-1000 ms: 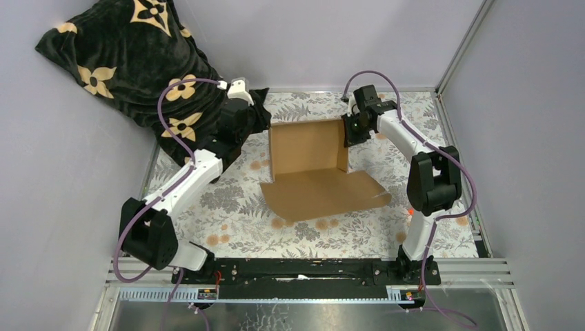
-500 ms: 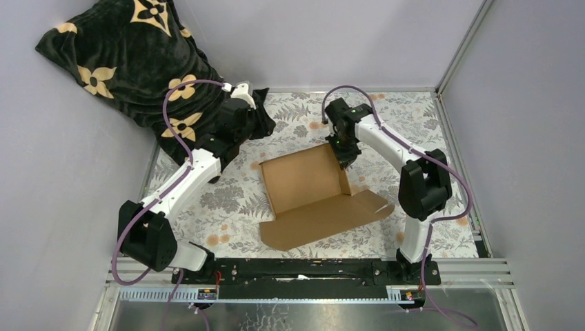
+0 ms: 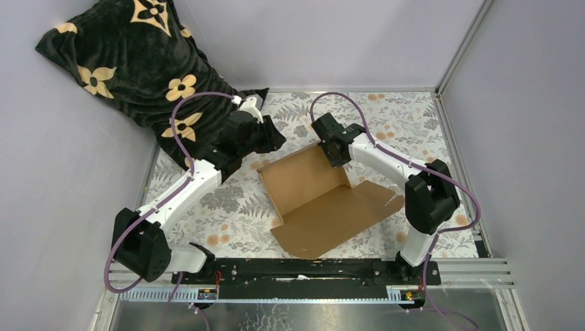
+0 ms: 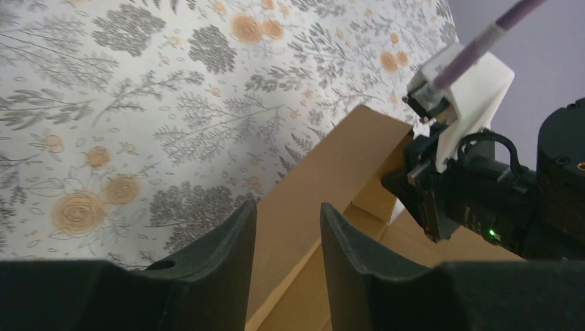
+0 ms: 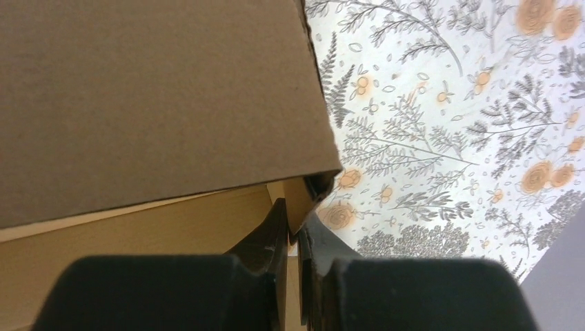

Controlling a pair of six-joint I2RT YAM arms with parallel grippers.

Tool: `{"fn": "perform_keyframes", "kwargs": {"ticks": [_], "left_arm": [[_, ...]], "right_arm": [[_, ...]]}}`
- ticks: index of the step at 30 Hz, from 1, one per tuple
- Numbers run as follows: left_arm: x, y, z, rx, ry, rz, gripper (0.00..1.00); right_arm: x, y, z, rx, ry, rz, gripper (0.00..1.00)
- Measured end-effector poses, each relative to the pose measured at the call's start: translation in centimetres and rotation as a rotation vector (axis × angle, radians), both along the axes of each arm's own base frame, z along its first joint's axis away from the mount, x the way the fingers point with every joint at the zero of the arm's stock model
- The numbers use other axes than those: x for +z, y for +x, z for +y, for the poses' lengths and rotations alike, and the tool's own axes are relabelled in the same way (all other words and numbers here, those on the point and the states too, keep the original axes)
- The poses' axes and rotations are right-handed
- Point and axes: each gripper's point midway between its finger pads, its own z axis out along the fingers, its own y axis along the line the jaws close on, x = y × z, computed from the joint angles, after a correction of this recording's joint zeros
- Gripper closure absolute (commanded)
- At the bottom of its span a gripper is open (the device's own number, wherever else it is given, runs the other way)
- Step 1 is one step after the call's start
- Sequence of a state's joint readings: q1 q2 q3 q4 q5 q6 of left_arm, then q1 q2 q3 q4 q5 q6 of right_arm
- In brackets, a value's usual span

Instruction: Fold the paper box

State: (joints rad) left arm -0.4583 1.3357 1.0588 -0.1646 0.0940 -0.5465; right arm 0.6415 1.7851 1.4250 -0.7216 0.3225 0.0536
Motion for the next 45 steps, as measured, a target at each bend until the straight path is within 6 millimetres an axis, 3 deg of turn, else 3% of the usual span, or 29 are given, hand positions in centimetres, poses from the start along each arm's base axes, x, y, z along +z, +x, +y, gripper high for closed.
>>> {"fn": "perform_keyframes", "kwargs": {"ticks": [8,18,23,28,36,45], "left_arm": [[-0.9,-0.3,-1.0,-0.024,0.006,0.019,0.54],[-1.7,-0.1,-1.1,-0.024,0.017,0.036,0.54],[-3.1,0.3,-1.1,-0.020,0.038,0.059,0.54],[-5.3,1.7,0.1,0.004,0.065,0.103,0.54],[-8.5,4.9,4.4,0.090,0.057,0.186,0.54],[-9.9,5.6,3.9,0.058,0.031,0.210,0.54]], "right_arm": [[0.4,1.2,-1.0,-0.025,-0.061,-0.133,0.98],[1.0,2.3,-0.6,-0.002,-0.125,-0.214,0.98],[0.7,3.5,0.2,0.027,-0.165,-0.195,0.98],[0.7,4.8,1.5,0.079,-0.200,-0.157,0.97],[-0.1,5.1,2.2,0.151,-0.252,-0.071,0.97],[-1.6,4.6,2.3,0.239,-0.369,0.012,0.95]]}}
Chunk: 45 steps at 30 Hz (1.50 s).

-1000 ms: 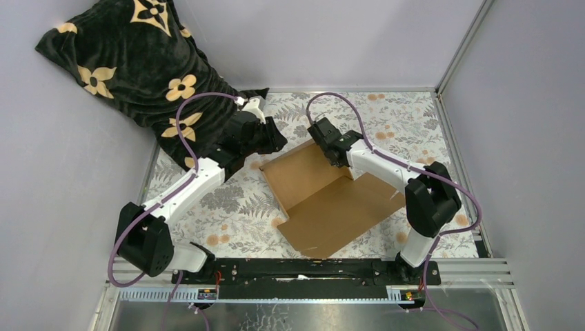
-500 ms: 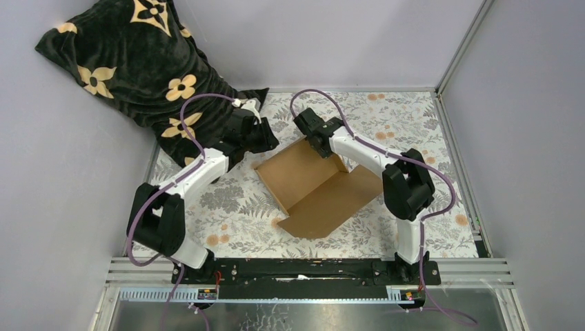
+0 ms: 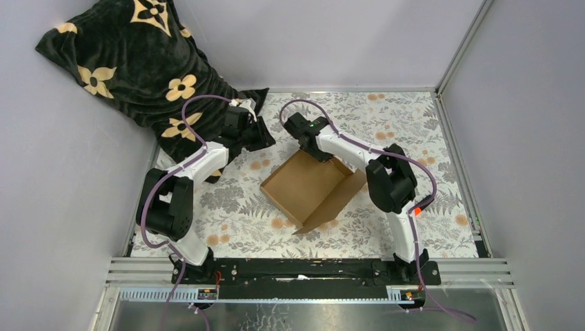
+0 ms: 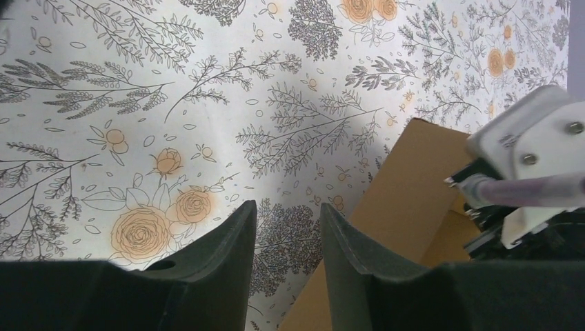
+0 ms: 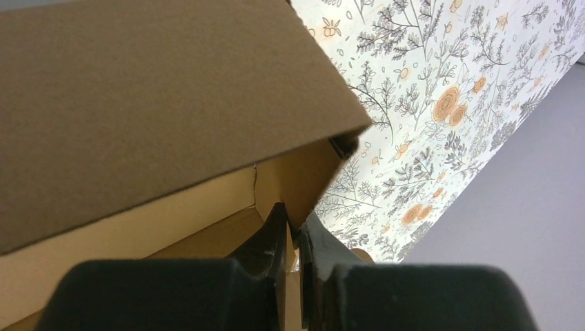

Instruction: Fold the paper box

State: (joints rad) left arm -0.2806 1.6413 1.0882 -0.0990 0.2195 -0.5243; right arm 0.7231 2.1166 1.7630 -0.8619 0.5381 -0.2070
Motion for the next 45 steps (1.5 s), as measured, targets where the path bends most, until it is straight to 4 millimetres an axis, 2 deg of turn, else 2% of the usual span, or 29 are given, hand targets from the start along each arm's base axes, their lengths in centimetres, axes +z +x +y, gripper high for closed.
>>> {"fn": "perform_keyframes", "kwargs": {"ticks": [5,9,10,11,12,15,20,29,34,38,45], "left_arm": [[-0.4,0.0,-0.3,-0.013,-0.011,0.010,0.54],[-0.4,0.0,-0.4,-0.016,-0.014,0.005,0.54],[-0.4,0.0,-0.4,-0.017,-0.015,0.005,0.54],[-0.4,0.0,-0.4,-0.017,-0.017,0.003,0.54],[-0.4,0.0,-0.4,-0.018,-0.017,0.003,0.54],[-0.8,-0.1,-0.4,-0.019,-0.019,0.006,0.54],[-1.4,-0.5,-0.2,-0.016,-0.020,0.021,0.54],[-1.3,-0.3,0.1,-0.015,-0.033,0.015,0.54],[-1.1,-0.1,0.3,-0.011,-0.039,0.007,0.54],[-1.4,0.0,0.5,-0.008,-0.042,0.007,0.54],[-1.6,-0.1,0.8,-0.004,-0.053,0.008,0.54]], "right_arm": [[-0.6,-0.2,0.3,0.027,-0.049,0.010,0.88],[-0.6,-0.1,0.7,0.035,-0.042,0.000,0.76],[-0.6,0.1,0.8,0.037,-0.037,-0.005,0.72],[-0.6,0.1,0.9,0.037,-0.033,-0.008,0.58],[-0.6,0.2,1.1,0.039,-0.030,-0.013,0.54],[-1.1,0.5,1.6,0.044,-0.020,-0.021,0.52],[-1.9,0.4,2.4,0.058,-0.016,-0.016,0.52],[-1.5,1.5,4.1,0.072,0.022,-0.038,0.55],[-3.0,1.0,4.7,0.095,0.043,0.014,0.61],[-3.9,1.0,5.2,0.106,0.057,0.031,0.71],[-4.1,1.4,5.4,0.114,0.054,0.013,0.80]]}}
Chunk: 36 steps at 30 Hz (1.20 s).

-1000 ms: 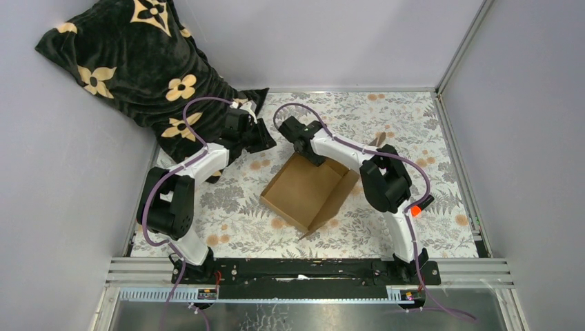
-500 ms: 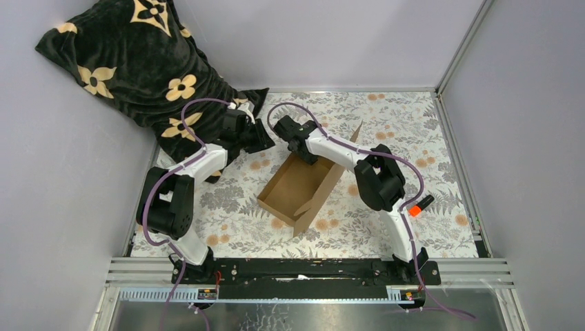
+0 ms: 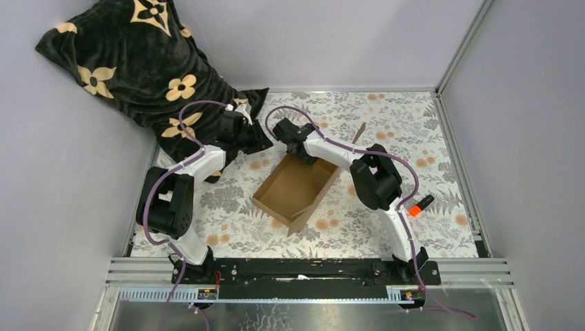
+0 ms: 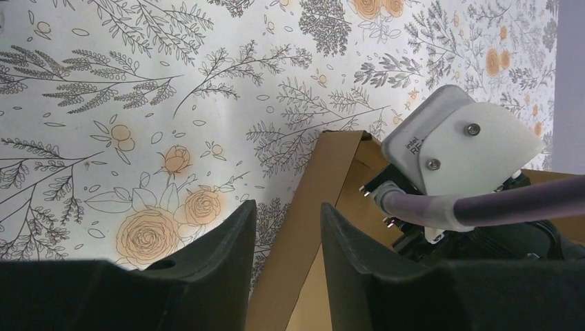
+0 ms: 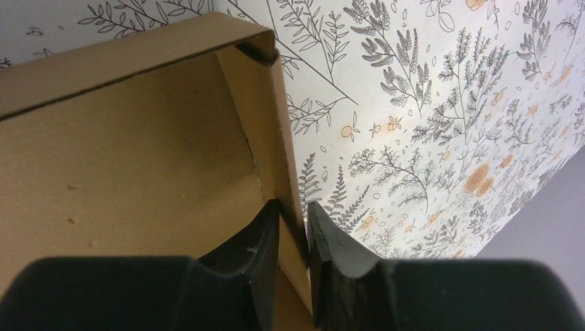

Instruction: Fold the paper box

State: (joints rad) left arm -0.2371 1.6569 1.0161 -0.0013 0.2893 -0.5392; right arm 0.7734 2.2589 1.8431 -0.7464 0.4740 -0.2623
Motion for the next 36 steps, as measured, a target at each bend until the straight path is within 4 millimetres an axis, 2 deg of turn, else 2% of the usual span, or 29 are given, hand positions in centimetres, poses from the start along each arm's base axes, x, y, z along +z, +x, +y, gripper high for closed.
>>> {"fn": "perform_keyframes", "kwargs": {"ticks": [6,14,21,36], "left_arm": [[-0.3,0.2,-0.1,-0.002,-0.015,0.004,0.54],[-2.6,0.5,-0.8,-0.016,-0.037,0.052,0.54],[-3.7,0.9,-1.1,-0.027,-0.049,0.073,0.54],[-4.0,1.0,-0.9,-0.029,-0.055,0.078,0.54]], "right_arm": [[-0.1,0.6,-0.3,0.008,-0.028,-0.044,0.80],[-0.1,1.4,-1.1,0.045,-0.098,-0.167,0.82],[-0.1,2.5,-1.7,0.056,-0.148,-0.271,0.82],[0.0,3.1,-1.4,0.086,-0.174,-0.379,0.84]]}}
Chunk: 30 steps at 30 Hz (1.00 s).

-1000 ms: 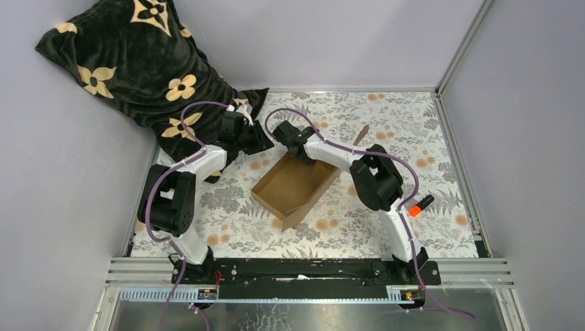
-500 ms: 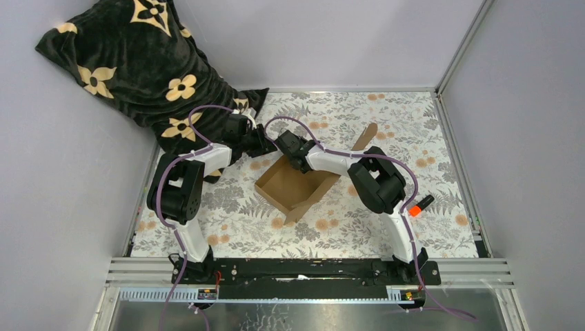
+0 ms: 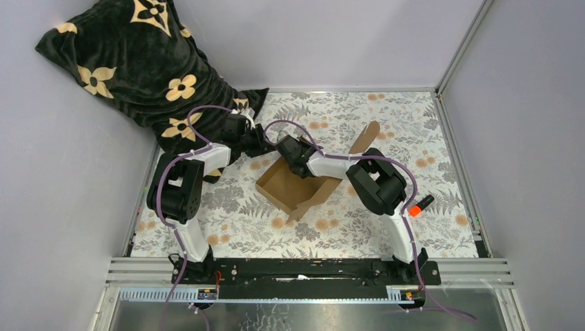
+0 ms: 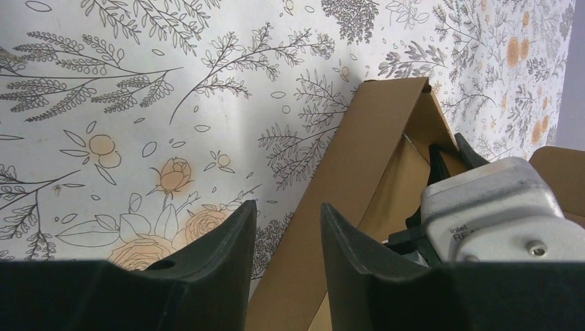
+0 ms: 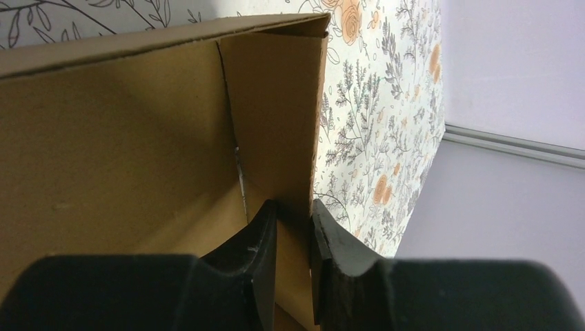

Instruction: Fold the paper box

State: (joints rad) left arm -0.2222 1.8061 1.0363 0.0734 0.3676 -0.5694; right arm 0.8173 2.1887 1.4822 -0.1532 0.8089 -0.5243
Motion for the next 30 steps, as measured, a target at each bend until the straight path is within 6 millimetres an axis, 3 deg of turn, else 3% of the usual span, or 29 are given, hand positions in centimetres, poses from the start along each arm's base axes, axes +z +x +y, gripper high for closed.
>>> {"fn": "perform_keyframes", "kwargs": {"ticks": [24,30], "left_arm": [[-0.1,0.1,0.4,0.006,-0.003,0.004,0.54],[-0.1,0.1,0.4,0.004,-0.005,0.004,0.54]], "right_arm": [[0.3,0.6,0.7,0.031,0.004,-0.081,0.88],[0.1,0.5,1.0,0.046,0.027,-0.072,0.72]]}}
